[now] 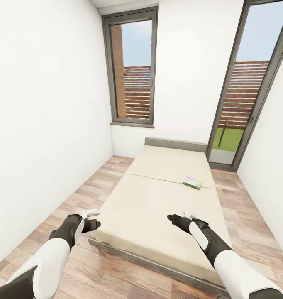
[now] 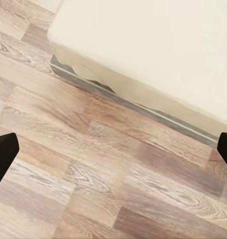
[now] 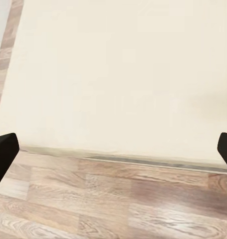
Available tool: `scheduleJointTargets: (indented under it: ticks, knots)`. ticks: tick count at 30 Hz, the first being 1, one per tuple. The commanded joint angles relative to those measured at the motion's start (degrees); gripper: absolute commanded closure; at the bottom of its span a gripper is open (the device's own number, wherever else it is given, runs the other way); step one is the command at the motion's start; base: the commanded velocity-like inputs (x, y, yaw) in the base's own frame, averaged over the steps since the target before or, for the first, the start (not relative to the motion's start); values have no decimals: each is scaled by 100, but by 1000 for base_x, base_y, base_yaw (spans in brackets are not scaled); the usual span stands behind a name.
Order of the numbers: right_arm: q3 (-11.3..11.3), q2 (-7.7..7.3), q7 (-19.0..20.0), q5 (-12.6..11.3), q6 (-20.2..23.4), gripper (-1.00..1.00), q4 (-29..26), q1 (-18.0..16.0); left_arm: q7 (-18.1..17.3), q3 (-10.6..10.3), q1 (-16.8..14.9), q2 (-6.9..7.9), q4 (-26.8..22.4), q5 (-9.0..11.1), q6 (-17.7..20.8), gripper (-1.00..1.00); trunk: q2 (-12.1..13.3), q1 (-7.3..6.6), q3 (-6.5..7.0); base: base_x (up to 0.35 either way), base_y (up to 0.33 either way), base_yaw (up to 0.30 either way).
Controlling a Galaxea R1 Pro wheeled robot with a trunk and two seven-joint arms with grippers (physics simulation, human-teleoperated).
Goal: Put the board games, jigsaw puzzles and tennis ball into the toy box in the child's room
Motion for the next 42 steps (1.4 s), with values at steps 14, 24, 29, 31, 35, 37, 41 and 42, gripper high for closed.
scheduleJointTargets:
  ticks: [14, 24, 29, 31, 35, 37, 41, 42]
  knots:
    - [27, -7, -1, -85, 17, -100, -129, -4, -40, 41, -5, -15, -16, -62, 12, -100, -13, 4, -14, 0, -128, -4]
    - [28, -7, 8, -102, 23, -100, -138, -4, -40, 32, -5, -15, -16, -64, 11, -100, -13, 4, -14, 0, -230, -226]
    - [27, -7, 5, -106, 29, -100, -134, -4, -40, 32, -6, -15, -16, -70, 11, -100, -13, 4, -14, 0, -26, -275]
    - [24, -7, 7, -107, 30, -100, -134, -4, -40, 32, -5, -15, -16, -70, 9, -100, -13, 4, -16, 0, -4, -277]
    - [26, -7, 9, -108, 30, -100, -133, -5, -40, 32, -5, -12, -16, -70, 2, -100, -13, 4, -24, 0, -2, -277]
    - [27, -7, 10, -108, 30, -100, -133, -4, -40, 32, -5, -9, -16, -70, -1, -100, -13, 4, -28, 0, -1, -277]
    - [28, -7, 10, -108, 30, -100, -133, -4, -40, 26, -5, -5, -16, -70, -5, -100, -13, 4, -38, 0, 0, -277]
    - [28, -7, 10, -108, 30, -100, -133, -4, -40, 25, -5, -4, -16, -70, -6, -100, -13, 4, -41, 0, 0, -277]
